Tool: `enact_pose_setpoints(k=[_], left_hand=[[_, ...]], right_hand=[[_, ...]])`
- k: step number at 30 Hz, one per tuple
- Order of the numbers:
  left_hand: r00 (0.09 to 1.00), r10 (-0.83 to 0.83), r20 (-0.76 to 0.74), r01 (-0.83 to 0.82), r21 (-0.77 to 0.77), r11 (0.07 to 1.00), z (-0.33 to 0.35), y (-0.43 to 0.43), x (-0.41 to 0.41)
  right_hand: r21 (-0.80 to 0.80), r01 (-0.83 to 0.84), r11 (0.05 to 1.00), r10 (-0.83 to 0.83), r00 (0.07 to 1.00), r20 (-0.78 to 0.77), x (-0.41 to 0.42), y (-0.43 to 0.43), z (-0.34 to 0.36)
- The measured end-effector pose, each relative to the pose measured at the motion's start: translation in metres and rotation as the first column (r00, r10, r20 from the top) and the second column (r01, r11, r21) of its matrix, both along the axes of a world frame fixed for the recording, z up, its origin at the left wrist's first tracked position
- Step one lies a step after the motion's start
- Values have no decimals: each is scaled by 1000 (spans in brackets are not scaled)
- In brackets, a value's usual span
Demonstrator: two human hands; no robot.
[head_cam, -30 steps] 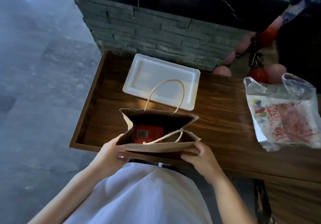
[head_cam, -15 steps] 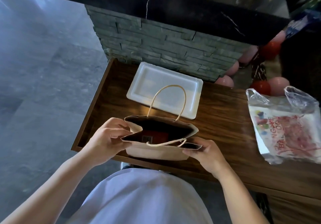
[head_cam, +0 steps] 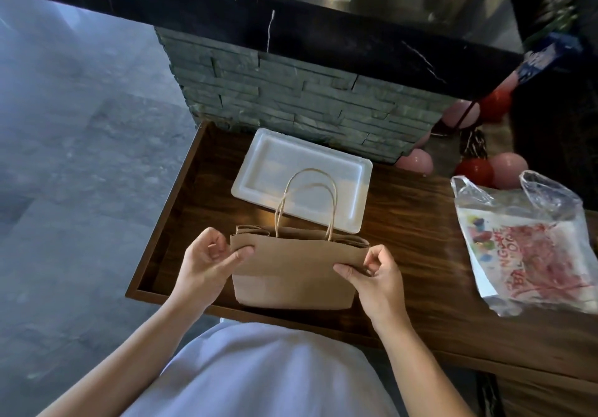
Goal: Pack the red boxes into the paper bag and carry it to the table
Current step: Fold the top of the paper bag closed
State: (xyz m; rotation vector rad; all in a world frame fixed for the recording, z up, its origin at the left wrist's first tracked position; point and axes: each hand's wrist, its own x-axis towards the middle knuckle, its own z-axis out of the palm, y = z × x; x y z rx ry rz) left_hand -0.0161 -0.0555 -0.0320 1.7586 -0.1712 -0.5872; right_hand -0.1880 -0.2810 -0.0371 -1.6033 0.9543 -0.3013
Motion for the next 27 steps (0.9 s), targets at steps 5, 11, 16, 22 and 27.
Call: enact_pose_setpoints(k=[5,11,16,22,27], left_hand=[[992,15,-129,14,223,975,-17,-7,-6],[905,-329,269,144,535,833,-20,-12,-11],[422,-697,580,412,561,718,-18,-1,-11],[440,-685,580,454,515,727,-26,-17,-20],[655,-607,450,374,504,778,-27,-5,5]], right_hand=[[2,149,989,-149,987,-66,2,11,-17],[-394,12,919,-122,959,-256,4,19,-21],[-716,-274,642,151,961,-233,5,18,-9],[-590,-664,460,514,741,-433,32,52,-6],[-519,-592,617,437,806,-399,32,13,-8]])
